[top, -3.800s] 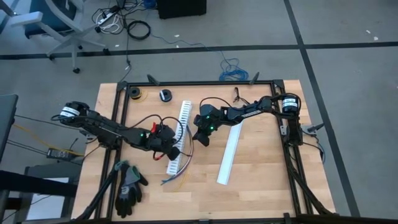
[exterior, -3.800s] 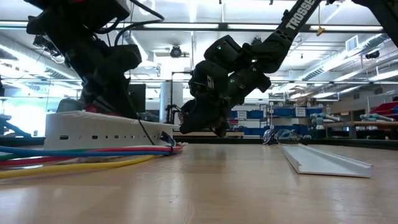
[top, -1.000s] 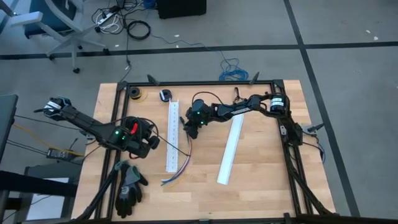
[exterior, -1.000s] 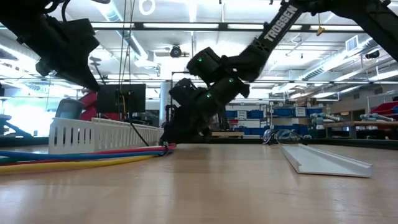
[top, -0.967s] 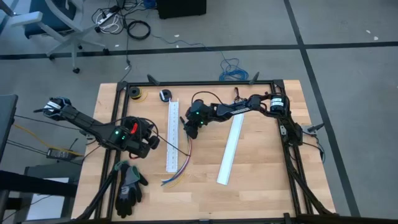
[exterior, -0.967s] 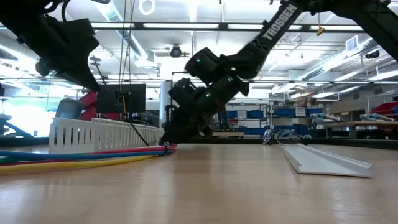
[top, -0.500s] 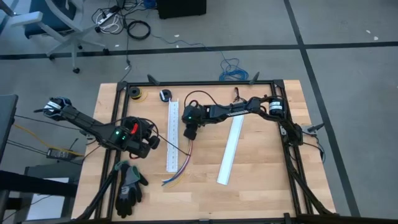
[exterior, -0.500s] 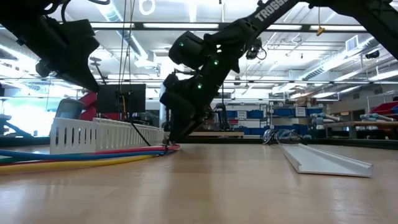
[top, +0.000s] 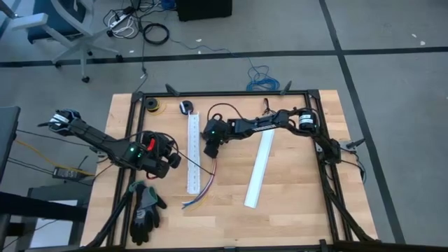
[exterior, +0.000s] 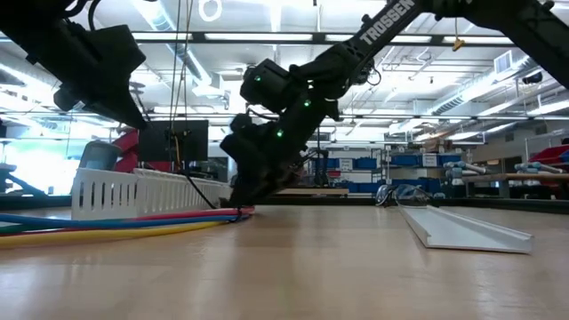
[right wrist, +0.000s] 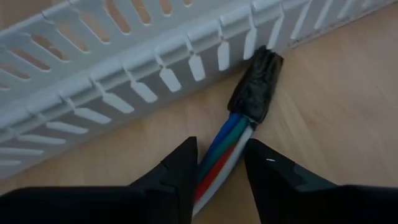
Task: Ziptie cables
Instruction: Put the ziptied cables into the cable duct
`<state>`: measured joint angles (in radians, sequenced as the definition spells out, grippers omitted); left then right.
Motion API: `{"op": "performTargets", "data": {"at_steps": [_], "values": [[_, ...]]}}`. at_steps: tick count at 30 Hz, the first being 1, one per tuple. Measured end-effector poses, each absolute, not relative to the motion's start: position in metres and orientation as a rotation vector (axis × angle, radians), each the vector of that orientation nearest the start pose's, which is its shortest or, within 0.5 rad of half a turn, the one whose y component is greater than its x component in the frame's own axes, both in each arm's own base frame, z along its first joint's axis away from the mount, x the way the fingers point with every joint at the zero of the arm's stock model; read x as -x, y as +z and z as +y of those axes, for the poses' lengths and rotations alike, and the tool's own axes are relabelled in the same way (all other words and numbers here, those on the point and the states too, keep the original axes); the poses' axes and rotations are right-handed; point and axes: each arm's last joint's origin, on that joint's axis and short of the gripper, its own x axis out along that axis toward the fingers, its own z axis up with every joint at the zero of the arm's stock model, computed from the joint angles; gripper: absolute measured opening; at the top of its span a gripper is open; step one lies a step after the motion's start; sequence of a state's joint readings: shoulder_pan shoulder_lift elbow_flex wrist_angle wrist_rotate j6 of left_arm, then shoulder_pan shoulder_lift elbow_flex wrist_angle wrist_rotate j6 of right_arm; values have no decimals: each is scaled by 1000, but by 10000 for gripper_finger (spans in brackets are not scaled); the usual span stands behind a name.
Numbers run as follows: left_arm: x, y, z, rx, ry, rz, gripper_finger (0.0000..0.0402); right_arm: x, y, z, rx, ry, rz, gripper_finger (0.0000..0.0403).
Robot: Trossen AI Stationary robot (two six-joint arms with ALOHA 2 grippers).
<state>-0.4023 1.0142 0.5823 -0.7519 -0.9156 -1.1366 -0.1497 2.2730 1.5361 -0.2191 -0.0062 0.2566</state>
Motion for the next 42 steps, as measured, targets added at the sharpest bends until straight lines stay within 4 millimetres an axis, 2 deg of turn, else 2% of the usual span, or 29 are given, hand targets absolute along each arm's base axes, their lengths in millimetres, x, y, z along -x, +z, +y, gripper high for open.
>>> {"op": "performTargets", "data": {"at_steps": [3, 5, 7, 11, 15, 19, 24, 30, 37, 42], "values": [[-157, 200, -42, 301, 871, 543, 19, -462, 105, -70, -292, -258, 955, 79], [-156, 200, -42, 301, 871, 544, 19, -460, 113, -70, -263, -260, 953, 34], [-157, 200, -42, 302, 868, 548, 19, -458, 124, -69, -222, -259, 942, 15], [-156, 200, -42, 299, 867, 552, 19, -444, 149, -67, -202, -255, 994, 7], [-156, 200, -42, 296, 868, 555, 19, -427, 191, -60, -174, -247, 1007, 2], [-155, 200, -41, 286, 872, 558, 19, -417, 223, -39, -128, -198, 980, 1], [-153, 199, -40, 255, 888, 568, 19, -411, 260, -12, -74, -111, 849, 0], [-152, 199, -39, 251, 894, 570, 19, -416, 265, 12, -48, -45, 777, 0], [-151, 199, -40, 265, 879, 605, 19, -418, 259, 17, -75, -142, 780, 0], [-150, 203, -40, 251, 878, 647, 19, -419, 258, 30, -113, -137, 770, 0]]}}
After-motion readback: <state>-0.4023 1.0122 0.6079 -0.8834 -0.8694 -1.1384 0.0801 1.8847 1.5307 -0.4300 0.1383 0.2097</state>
